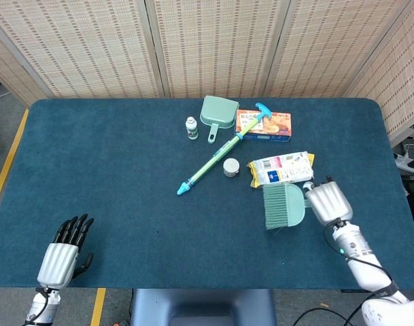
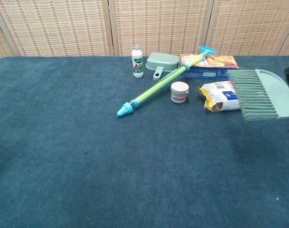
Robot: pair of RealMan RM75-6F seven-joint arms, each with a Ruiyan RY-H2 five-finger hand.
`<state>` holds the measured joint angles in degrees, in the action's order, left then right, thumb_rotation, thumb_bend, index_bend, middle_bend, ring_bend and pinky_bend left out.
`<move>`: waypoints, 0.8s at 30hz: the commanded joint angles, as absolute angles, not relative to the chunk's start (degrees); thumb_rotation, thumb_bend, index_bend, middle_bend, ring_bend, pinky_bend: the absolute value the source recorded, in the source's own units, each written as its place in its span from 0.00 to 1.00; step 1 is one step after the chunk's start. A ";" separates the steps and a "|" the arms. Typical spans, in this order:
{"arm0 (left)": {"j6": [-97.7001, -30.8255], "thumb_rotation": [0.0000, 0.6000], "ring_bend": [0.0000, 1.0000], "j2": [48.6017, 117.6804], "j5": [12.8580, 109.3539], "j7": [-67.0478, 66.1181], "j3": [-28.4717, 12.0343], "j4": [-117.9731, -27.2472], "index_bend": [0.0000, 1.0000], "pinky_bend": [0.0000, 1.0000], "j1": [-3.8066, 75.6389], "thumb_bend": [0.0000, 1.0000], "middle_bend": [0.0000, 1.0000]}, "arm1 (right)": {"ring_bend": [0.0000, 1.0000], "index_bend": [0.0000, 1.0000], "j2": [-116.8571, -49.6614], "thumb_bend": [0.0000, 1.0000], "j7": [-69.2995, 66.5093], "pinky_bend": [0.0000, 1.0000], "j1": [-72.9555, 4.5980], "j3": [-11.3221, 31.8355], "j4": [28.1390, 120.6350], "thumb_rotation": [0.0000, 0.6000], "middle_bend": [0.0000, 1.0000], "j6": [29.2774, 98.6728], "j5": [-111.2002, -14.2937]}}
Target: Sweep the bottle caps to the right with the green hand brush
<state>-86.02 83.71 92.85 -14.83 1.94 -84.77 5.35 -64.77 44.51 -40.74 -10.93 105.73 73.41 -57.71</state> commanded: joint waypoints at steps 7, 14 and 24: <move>-86.02 1.00 0.00 83.71 92.85 -14.83 1.94 -84.77 0.00 0.10 5.35 0.36 0.00 | 0.53 0.92 -83.67 0.40 46.32 0.31 -33.01 -7.15 94.52 1.00 0.88 77.95 -62.47; -86.02 1.00 0.00 83.71 92.85 -14.83 1.94 -84.77 0.00 0.10 5.35 0.36 0.00 | 0.45 0.72 -86.55 0.40 47.68 0.26 -31.55 -7.13 90.63 1.00 0.81 74.50 -61.95; -86.02 1.00 0.00 83.71 92.85 -14.83 1.94 -84.77 0.00 0.10 5.35 0.36 0.00 | 0.30 0.38 -86.93 0.39 49.11 0.18 -30.10 -6.00 88.77 1.00 0.52 71.35 -60.37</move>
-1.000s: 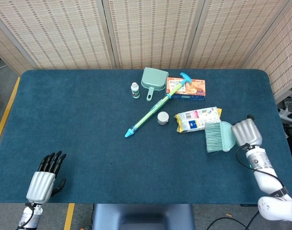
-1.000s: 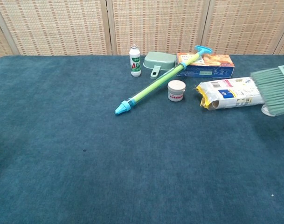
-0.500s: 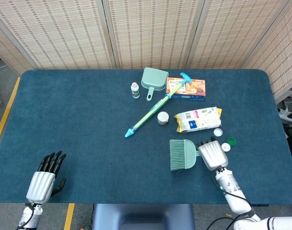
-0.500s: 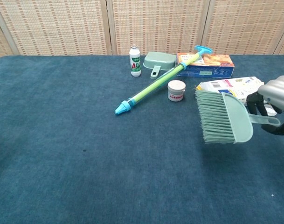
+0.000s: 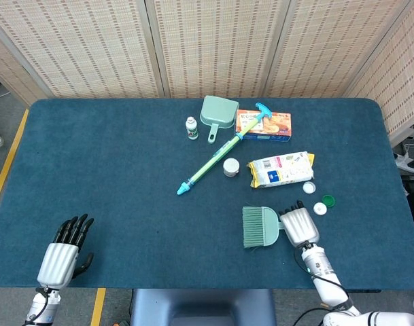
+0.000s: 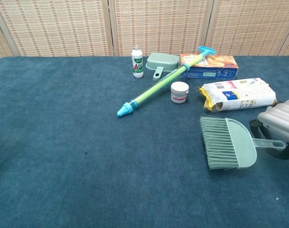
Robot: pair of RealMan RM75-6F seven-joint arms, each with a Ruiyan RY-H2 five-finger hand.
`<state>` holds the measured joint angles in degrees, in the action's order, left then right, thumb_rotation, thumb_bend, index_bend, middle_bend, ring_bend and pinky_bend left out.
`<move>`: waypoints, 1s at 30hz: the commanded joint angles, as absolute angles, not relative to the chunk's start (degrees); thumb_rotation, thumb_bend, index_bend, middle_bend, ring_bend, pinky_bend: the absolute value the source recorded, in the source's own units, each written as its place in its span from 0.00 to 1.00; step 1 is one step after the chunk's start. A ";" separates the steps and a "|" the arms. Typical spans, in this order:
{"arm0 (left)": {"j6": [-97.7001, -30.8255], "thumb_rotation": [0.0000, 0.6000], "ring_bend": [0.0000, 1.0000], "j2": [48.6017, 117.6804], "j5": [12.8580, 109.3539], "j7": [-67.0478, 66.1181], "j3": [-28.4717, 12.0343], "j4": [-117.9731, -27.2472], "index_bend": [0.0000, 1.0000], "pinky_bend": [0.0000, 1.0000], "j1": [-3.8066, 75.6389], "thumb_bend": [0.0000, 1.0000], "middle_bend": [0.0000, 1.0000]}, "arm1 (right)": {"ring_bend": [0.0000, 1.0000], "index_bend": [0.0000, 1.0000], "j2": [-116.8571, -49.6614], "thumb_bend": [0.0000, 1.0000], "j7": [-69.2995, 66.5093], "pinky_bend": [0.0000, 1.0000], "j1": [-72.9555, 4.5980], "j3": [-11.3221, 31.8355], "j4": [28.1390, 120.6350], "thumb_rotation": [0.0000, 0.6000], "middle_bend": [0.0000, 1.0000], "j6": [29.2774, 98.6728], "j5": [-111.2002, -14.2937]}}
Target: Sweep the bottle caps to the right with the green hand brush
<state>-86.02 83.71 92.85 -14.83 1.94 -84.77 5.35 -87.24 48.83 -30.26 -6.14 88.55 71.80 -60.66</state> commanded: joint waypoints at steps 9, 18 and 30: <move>-86.02 1.00 0.00 83.71 92.85 -14.83 1.94 -84.77 0.00 0.10 5.35 0.37 0.00 | 0.17 0.08 -82.46 0.31 49.73 0.11 -29.67 -6.09 92.97 1.00 0.31 69.21 -60.61; -86.02 1.00 0.00 83.71 92.85 -14.83 1.94 -84.77 0.00 0.10 5.35 0.36 0.00 | 0.02 0.00 -76.47 0.27 45.08 0.00 -26.51 -5.81 97.88 1.00 0.11 76.72 -68.40; -86.02 1.00 0.00 83.71 92.85 -14.83 1.94 -84.77 0.00 0.10 5.35 0.41 0.00 | 0.00 0.00 -67.42 0.21 12.71 0.00 -6.21 -9.07 93.30 1.00 0.00 98.98 -79.93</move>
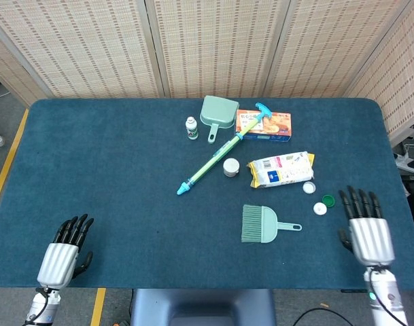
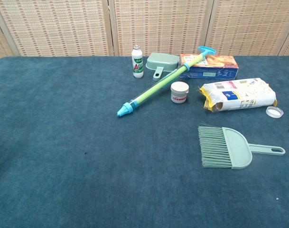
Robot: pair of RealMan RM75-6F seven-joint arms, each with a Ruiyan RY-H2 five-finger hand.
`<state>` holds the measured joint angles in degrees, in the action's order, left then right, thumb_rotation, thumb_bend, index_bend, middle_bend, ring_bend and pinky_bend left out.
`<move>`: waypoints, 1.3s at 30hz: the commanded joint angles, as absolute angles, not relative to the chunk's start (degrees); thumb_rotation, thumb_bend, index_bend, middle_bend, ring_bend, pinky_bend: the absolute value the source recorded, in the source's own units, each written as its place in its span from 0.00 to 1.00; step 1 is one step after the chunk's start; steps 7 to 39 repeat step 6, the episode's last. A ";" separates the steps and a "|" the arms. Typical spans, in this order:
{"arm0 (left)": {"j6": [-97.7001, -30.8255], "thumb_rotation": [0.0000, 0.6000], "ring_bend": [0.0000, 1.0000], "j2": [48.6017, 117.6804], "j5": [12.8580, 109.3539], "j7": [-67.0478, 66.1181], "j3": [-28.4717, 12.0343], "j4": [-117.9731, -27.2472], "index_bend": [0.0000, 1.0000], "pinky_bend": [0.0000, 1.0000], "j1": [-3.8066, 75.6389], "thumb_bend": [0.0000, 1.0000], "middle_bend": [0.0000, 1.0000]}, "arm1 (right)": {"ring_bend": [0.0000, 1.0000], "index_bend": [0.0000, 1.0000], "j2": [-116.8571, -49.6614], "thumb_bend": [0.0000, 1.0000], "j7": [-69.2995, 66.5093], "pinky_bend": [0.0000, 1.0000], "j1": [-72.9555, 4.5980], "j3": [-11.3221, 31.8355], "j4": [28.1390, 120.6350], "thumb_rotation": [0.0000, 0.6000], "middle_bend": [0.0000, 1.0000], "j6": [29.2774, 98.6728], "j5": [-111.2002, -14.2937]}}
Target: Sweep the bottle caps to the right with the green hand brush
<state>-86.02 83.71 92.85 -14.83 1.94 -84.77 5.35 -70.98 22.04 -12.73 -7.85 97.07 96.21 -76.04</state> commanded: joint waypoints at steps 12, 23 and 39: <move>-86.02 1.00 0.00 83.71 92.85 -14.83 1.94 -84.77 0.00 0.07 5.35 0.40 0.00 | 0.00 0.00 -67.02 0.21 12.56 0.00 -5.50 -6.96 92.67 1.00 0.00 96.23 -79.08; -86.02 1.00 0.00 83.71 92.85 -14.83 1.94 -84.77 0.00 0.07 5.35 0.40 0.00 | 0.00 0.00 -67.02 0.21 12.56 0.00 -5.50 -6.96 92.67 1.00 0.00 96.23 -79.08; -86.02 1.00 0.00 83.71 92.85 -14.83 1.94 -84.77 0.00 0.07 5.35 0.40 0.00 | 0.00 0.00 -67.02 0.21 12.56 0.00 -5.50 -6.96 92.67 1.00 0.00 96.23 -79.08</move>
